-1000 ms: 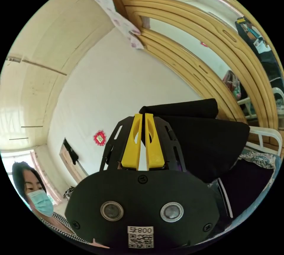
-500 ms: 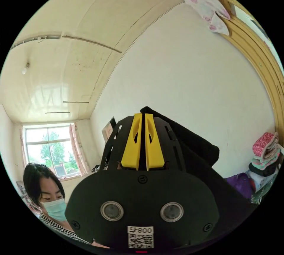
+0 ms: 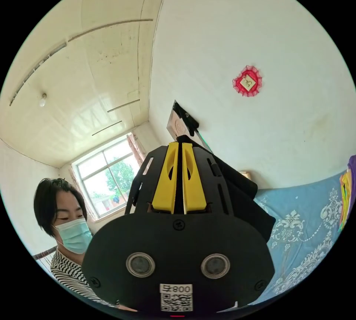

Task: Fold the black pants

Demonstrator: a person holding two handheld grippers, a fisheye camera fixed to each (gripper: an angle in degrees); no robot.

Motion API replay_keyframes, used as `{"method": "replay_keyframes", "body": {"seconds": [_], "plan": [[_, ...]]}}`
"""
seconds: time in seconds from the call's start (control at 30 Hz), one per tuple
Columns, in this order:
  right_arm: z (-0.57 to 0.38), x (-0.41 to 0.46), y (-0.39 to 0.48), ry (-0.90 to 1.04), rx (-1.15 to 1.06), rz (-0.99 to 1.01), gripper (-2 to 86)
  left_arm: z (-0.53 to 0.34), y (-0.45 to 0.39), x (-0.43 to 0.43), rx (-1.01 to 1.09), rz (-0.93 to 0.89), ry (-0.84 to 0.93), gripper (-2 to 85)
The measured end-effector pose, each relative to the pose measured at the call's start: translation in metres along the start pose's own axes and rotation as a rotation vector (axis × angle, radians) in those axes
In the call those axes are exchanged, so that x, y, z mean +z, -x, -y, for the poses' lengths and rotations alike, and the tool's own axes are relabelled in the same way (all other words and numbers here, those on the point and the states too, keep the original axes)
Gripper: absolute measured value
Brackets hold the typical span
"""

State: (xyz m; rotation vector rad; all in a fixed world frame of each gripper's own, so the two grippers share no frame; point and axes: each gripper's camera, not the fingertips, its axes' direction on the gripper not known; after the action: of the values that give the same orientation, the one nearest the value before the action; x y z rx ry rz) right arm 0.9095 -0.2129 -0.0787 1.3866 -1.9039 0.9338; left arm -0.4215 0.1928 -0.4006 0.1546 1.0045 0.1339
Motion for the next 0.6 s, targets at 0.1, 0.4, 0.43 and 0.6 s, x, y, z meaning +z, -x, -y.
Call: {"method": "replay_keyframes", "body": {"seconds": [0.1, 0.4, 0.43, 0.6], "plan": [[-0.043, 0.029, -0.041, 0.051, 0.072, 0.004, 0.8, -0.013, 0.011, -0.064, -0.061, 0.132, -0.043, 0.2], [-0.139, 0.058, -0.135, 0.131, 0.205, 0.032, 1.0, -0.005, 0.006, -0.213, -0.061, 0.37, -0.158, 0.1], [-0.147, 0.052, -0.141, 0.125, 0.202, 0.037, 1.0, -0.001, 0.003, -0.222, -0.05, 0.383, -0.166, 0.1], [-0.173, 0.002, -0.147, 0.088, 0.127, 0.067, 1.0, 0.045, -0.019, -0.288, 0.096, 0.441, -0.232, 0.0]]}}
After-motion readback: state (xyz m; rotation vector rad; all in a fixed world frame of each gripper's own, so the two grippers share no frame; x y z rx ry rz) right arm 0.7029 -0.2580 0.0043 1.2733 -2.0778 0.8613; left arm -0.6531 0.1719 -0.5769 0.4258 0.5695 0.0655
